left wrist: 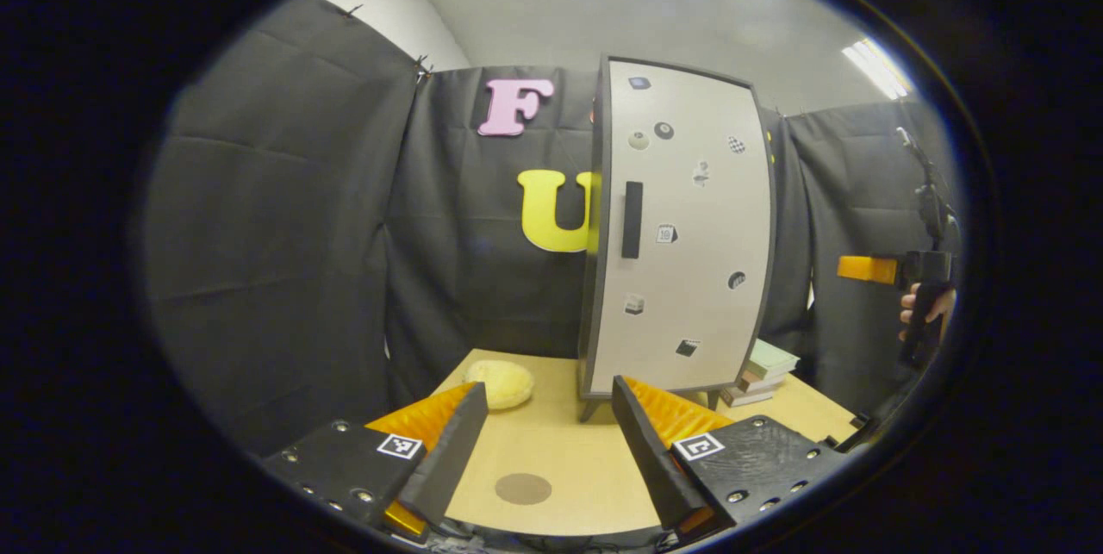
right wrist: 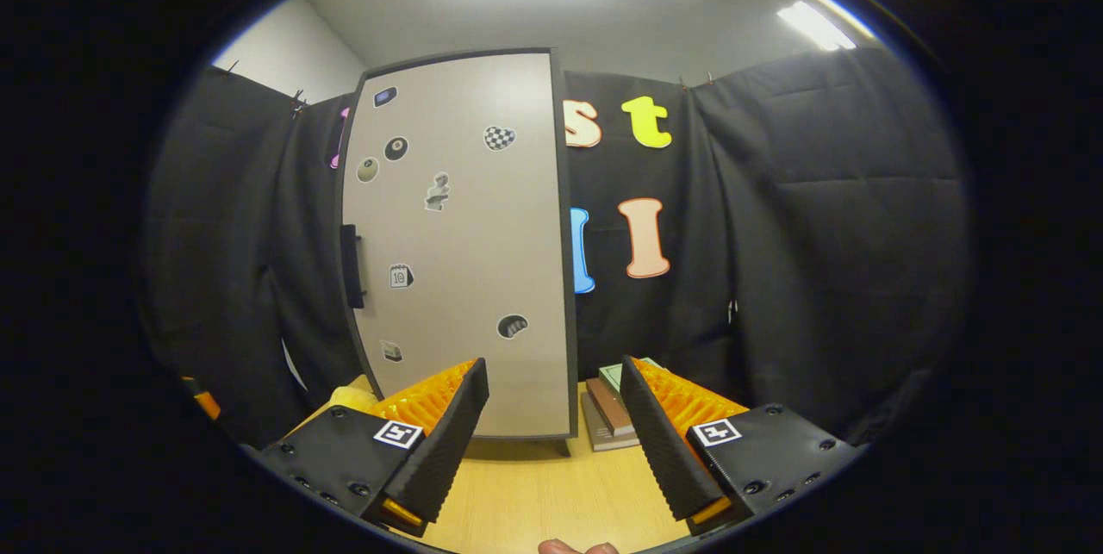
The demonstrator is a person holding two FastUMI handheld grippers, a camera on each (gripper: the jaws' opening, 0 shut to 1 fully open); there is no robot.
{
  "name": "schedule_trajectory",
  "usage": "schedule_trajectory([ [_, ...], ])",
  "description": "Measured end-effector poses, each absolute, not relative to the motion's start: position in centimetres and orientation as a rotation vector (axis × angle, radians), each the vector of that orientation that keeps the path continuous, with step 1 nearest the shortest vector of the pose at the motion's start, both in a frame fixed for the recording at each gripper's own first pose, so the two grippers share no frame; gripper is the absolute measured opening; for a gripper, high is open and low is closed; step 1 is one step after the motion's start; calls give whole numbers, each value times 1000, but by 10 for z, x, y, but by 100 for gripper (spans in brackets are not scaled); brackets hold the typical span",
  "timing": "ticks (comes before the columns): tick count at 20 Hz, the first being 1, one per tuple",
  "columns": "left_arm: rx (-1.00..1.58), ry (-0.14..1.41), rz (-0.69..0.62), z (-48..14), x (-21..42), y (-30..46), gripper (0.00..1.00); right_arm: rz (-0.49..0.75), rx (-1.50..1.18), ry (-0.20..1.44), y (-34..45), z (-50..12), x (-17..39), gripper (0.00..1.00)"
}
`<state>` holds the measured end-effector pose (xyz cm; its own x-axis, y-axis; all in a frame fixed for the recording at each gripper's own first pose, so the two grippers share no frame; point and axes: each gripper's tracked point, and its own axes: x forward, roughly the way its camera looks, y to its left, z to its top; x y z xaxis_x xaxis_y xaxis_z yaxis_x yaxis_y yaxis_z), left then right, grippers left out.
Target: Open the cabinet door with the right hand, grasp the bottle in the cabinet with the left hand and place it on the coaster, then close the cabinet door with the right hand.
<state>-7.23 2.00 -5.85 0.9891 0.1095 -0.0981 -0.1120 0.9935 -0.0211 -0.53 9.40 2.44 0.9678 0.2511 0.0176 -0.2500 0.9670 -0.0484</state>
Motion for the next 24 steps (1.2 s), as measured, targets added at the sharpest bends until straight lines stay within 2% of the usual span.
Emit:
schedule_trajectory([
  [2, -17, 105, 133, -65, -79, 27, 90, 293, -55, -39, 115, 40, 1, 98],
  [3, -6, 109, 147, -66, -81, 31, 90, 311, -57, -39, 125, 47, 4, 93],
  [5, 0, 115, 167, -69, -87, 37, 90, 346, -77, -52, 148, 64, 13, 93],
  [6, -9, 119, 172, -73, -89, 38, 90, 358, -92, -61, 159, 71, 17, 98],
  [7, -22, 126, 175, -75, -91, 39, 90, 374, -108, -71, 172, 79, 21, 98],
  [8, -34, 136, 180, -81, -93, 40, 89, 388, -122, -79, 185, 86, 25, 93],
  [9, -37, 146, 191, -85, -94, 42, 90, 405, -129, -88, 200, 93, 29, 93],
  [10, -35, 154, 201, -89, -95, 44, 90, 421, -121, -97, 213, 98, 32, 98],
  [12, -38, 168, 212, -96, -96, 47, 90, 466, -89, -106, 245, 106, 35, 98],
  [13, -49, 175, 216, -99, -96, 48, 87, 487, -79, -108, 262, 110, 36, 93],
  [14, -64, 180, 218, -103, -96, 49, 90, 503, -68, -108, 275, 112, 38, 98],
  [16, -89, 195, 233, -111, -96, 55, 90, 527, -41, -105, 306, 120, 42, 98],
  [19, -119, 211, 268, -117, -97, 67, 87, 536, -40, -95, 347, 124, 59, 98],
  [23, -155, 230, 323, -129, -103, 91, 90, 533, -61, -78, 384, 117, 79, 98],
  [24, -163, 235, 339, -134, -105, 96, 87, 525, -74, -73, 391, 113, 86, 98],
])
